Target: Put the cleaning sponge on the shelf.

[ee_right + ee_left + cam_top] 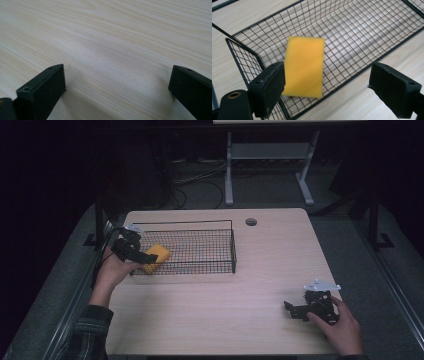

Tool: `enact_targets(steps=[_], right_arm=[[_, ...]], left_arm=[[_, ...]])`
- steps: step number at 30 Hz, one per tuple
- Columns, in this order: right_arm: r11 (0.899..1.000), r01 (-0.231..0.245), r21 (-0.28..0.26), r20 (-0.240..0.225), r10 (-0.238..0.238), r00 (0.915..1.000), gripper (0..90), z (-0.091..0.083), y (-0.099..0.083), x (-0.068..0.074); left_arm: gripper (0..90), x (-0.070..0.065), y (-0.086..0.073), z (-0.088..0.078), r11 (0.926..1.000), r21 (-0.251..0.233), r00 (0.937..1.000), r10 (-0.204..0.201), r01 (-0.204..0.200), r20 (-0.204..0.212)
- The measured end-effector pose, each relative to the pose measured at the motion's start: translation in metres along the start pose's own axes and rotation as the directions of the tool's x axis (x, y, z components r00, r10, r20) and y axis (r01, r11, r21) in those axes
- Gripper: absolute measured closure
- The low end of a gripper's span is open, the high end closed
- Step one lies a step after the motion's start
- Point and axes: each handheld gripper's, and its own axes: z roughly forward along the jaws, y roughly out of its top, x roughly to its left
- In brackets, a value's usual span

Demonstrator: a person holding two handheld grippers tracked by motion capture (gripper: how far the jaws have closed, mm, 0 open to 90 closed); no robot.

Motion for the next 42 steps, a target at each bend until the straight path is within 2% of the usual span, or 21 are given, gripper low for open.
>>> enact_targets(steps=[15,24,42], right_arm=[[1.0,-0.001,0.0,0.0,0.001,1.0,0.1,0.0,0.0,0.0],[1.0,0.0,0.0,0.0,0.0,1.0,0.1,0.0,0.0,0.0],[1.0,0.0,0.0,0.0,0.0,1.0,0.1,0.0,0.0,0.0]], left_arm=[[13.1,-0.029,-0.037,-0.005,0.9986,-0.044,0.9996,0.028,-0.029,-0.006],[13.1,-0.04,-0.061,-0.007,0.9961,-0.072,0.9986,0.051,-0.052,-0.016],[13.2,-0.06,-0.108,0.0,0.9895,-0.13,0.998,0.063,-0.064,-0.012]])
